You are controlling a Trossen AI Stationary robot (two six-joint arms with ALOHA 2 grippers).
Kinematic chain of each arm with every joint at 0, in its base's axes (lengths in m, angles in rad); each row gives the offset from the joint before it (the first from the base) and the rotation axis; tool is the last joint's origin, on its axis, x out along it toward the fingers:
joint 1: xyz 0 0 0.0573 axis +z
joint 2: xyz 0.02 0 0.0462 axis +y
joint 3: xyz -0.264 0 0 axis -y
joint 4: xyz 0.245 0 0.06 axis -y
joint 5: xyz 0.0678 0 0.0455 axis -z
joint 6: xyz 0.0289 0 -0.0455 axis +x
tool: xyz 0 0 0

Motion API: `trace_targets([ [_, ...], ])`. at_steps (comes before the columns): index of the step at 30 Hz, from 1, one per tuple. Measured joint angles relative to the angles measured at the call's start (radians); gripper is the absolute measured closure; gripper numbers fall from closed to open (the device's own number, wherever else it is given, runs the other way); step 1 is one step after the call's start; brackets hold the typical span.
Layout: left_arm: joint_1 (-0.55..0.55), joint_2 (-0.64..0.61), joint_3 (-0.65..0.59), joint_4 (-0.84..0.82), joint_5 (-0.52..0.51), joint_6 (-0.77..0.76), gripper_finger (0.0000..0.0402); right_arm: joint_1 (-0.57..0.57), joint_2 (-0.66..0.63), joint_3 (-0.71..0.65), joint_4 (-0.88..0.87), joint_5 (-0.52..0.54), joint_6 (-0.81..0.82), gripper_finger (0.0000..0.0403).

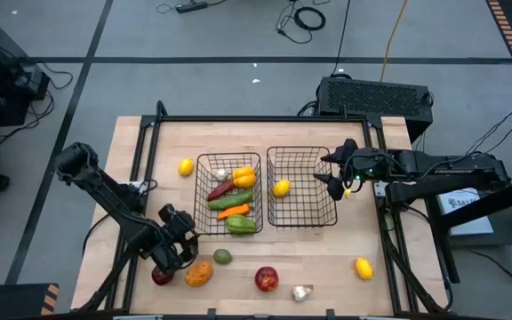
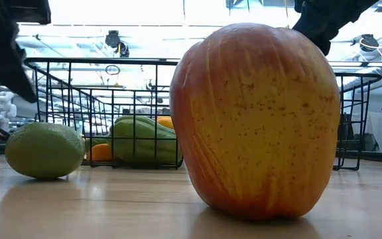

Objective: Sort produce into baskets
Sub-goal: Adjust the black wire baskets

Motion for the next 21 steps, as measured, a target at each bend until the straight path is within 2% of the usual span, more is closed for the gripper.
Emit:
trace_targets([
  [12, 0.04, 0.0, 0.0, -0.049, -0.088, 0.024, 0.0117, 0.0, 0.0, 0.0, 0.0, 0.0, 0.0, 0.0106],
  [17, 0.055, 0.0, 0.0, -0.054, -0.077, 0.051, 0.0117, 0.0, 0.0, 0.0, -0.001, 0.0, 0.008, 0.0106],
  [21, 0.046, -0.001, 0.002, -0.062, -0.012, 0.048, 0.0117, 0.002, 0.0, 0.0, -0.009, -0.003, 0.01, 0.0106],
])
